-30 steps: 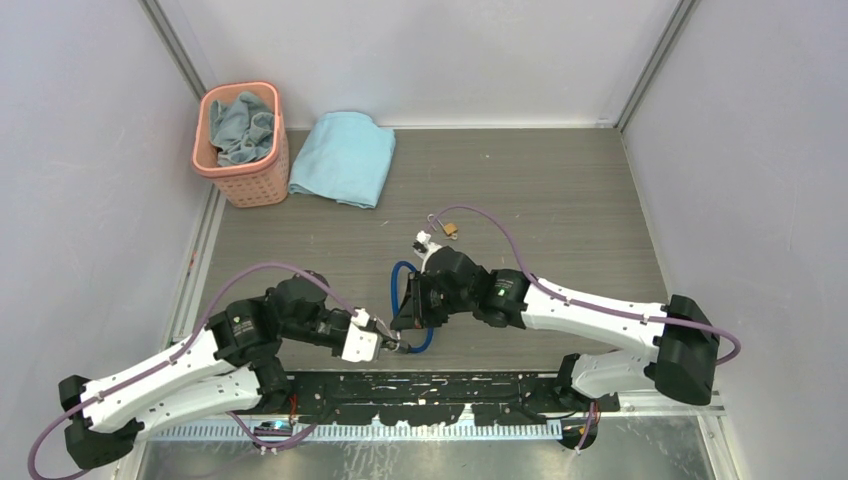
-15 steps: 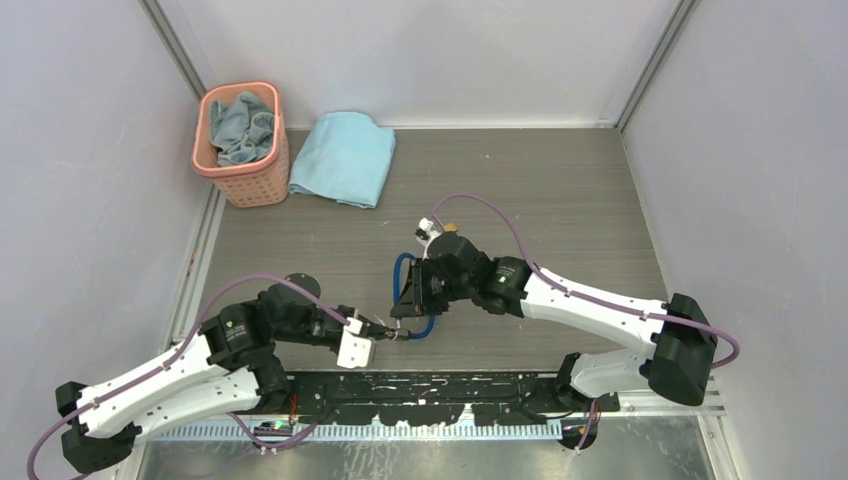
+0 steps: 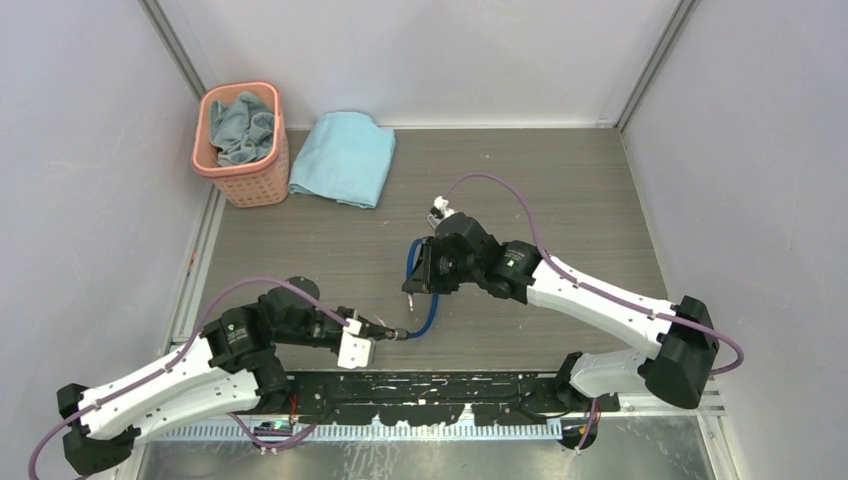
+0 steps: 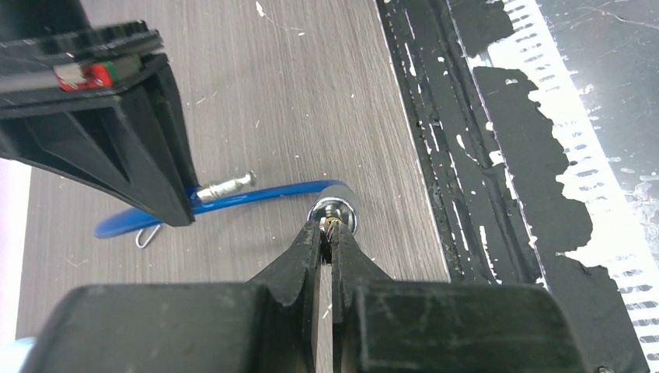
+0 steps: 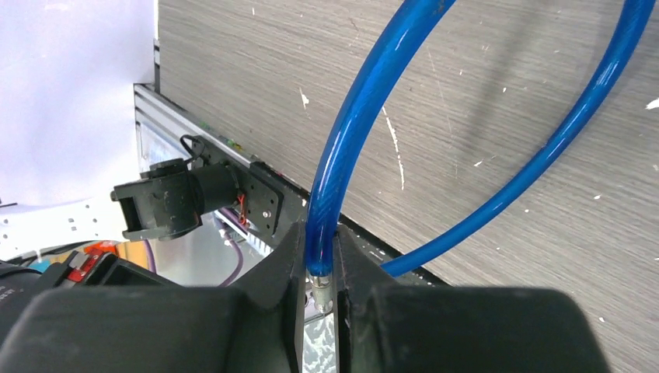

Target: Unlock with the key

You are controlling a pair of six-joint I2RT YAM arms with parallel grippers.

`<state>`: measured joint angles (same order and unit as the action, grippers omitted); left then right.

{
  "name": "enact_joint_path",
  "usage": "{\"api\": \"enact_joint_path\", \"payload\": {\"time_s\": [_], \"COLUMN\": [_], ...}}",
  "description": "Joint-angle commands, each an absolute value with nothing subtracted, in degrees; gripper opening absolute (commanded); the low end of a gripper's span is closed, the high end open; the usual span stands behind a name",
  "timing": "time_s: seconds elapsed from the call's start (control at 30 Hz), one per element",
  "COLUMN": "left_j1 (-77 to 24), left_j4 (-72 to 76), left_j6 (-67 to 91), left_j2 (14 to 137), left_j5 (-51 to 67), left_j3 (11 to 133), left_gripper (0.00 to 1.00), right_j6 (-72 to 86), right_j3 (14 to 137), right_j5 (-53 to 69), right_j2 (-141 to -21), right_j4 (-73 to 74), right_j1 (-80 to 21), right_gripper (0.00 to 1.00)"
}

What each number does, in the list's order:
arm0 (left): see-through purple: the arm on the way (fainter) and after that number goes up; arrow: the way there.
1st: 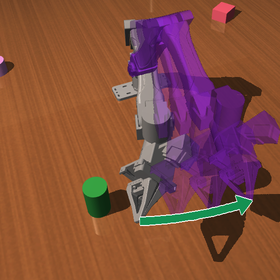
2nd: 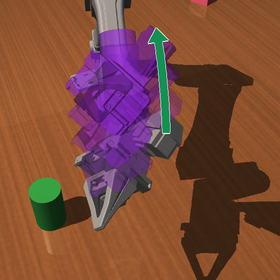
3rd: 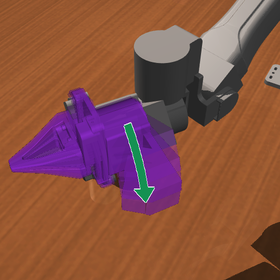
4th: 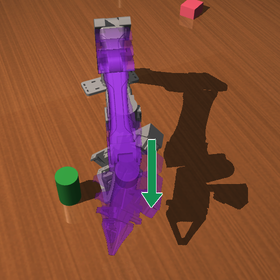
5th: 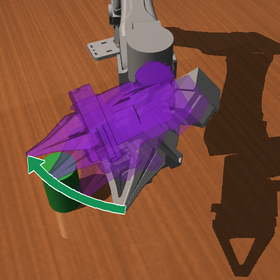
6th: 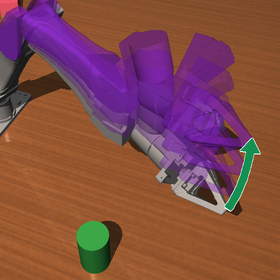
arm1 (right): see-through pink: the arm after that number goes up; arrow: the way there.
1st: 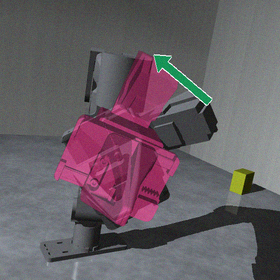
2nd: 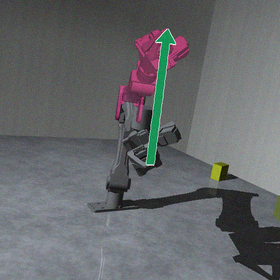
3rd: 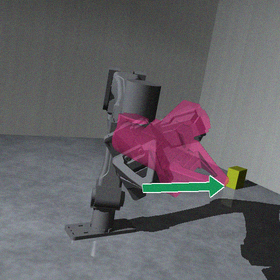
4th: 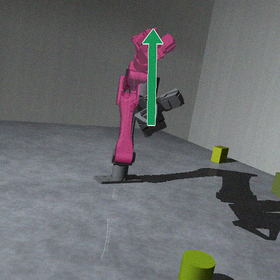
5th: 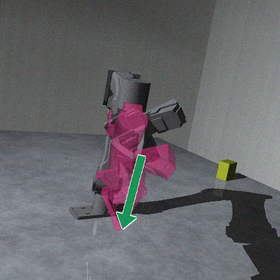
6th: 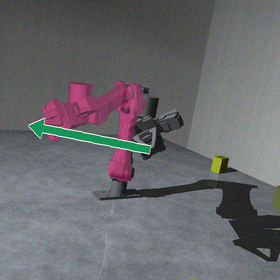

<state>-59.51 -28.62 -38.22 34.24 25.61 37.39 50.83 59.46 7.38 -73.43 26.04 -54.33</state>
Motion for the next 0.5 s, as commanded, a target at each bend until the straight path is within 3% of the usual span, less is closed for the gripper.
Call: {"api": "enact_joint_path", "payload": {"time_s": [0.0,0.3,0.47], "left_j1": [-59.19,-59.19,-59.24], "left_j4": [-22.72,-19.43,-18.46], "left_j6": [-37.57,-32.69,-25.04], "left_j2": [34.09,37.69,41.24], "left_j5": [23.78,16.46,10.70], "left_j3": [36.48,37.26,39.60], "left_gripper": [0.00,0.01,0.22], "right_j6": [47.14,41.55,40.53], "right_j3": [64.34,70.39,72.20], "right_j5": [1.32,-16.86,-27.28], "right_j2": [-71.07,-68.73,-68.91], "right_j4": [28.31,37.21,42.65], "right_j1": [-54.49,-53.08,-50.23], "right_gripper": [0.01,0.01,0.01]}}
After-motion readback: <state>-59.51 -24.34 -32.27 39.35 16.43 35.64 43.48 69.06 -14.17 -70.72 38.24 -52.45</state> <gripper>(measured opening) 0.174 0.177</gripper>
